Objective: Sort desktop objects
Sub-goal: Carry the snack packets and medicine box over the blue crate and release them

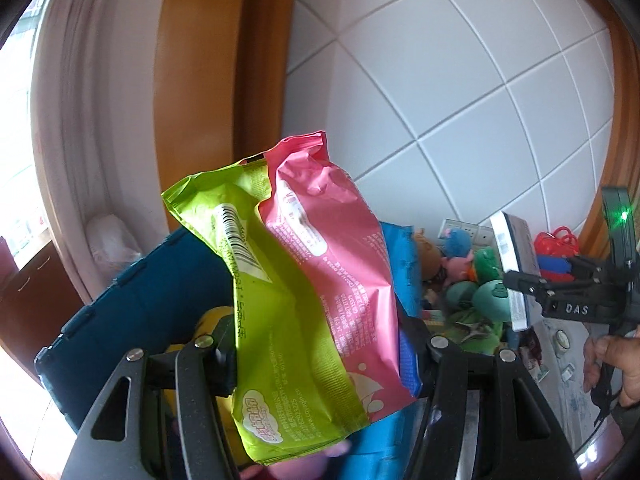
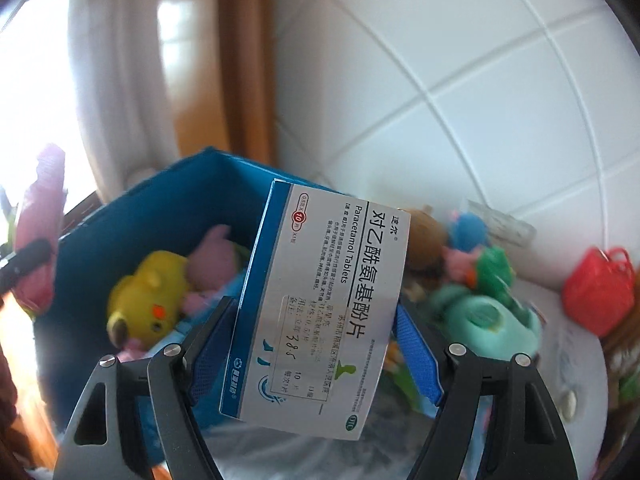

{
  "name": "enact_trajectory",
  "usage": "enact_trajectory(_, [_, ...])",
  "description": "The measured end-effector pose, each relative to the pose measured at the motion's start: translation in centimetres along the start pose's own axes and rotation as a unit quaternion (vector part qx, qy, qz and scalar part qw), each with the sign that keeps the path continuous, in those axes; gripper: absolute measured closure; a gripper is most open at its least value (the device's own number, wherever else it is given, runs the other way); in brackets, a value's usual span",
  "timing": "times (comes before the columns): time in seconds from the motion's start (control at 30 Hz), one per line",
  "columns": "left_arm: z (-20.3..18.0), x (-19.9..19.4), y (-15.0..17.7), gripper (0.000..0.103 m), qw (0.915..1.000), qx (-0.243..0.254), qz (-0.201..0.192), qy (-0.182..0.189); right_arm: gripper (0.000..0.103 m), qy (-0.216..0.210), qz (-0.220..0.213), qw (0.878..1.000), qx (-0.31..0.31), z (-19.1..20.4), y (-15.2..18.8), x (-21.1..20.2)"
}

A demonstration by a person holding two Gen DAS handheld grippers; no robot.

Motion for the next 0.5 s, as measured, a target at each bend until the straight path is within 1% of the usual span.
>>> enact_trajectory(0.13, [3.2,0.1,1.0,0.045,0.9999,-0.01,0.006,-0.006,0.026,-0.021,0.002,0.999,-0.026,5.9,-1.6,2.1])
enact_trajectory(0.27, [6.2,0.3,1.7,0.045,0.9995,-0.028,0.01,-0.014,0.026,-0.029,0.012,0.998,-0.056,10.5,-2.5,4.3])
enact_trajectory(0.37, [7.3,0.4,1.9,0.045,0.9991,-0.036,0.01,-0.02,0.026,-0.032,0.019,0.997,-0.068,12.9,-2.7,5.6])
enact_trajectory(0.5, [8.5,0.6,1.8,0.045,0.9991,-0.035,0.007,-0.021,0.026,-0.032,0.027,0.996,-0.077,13.6,-2.9,6.5])
Point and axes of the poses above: each gripper's, at about its wrist camera, not at the fingertips, and x roughly the way its jaws point, z to its left, y to its underside, the point moved 2 cm from there along x, roughly the way its jaws point, and after that the axes turned 10 degrees about x, right-handed, at the moved point
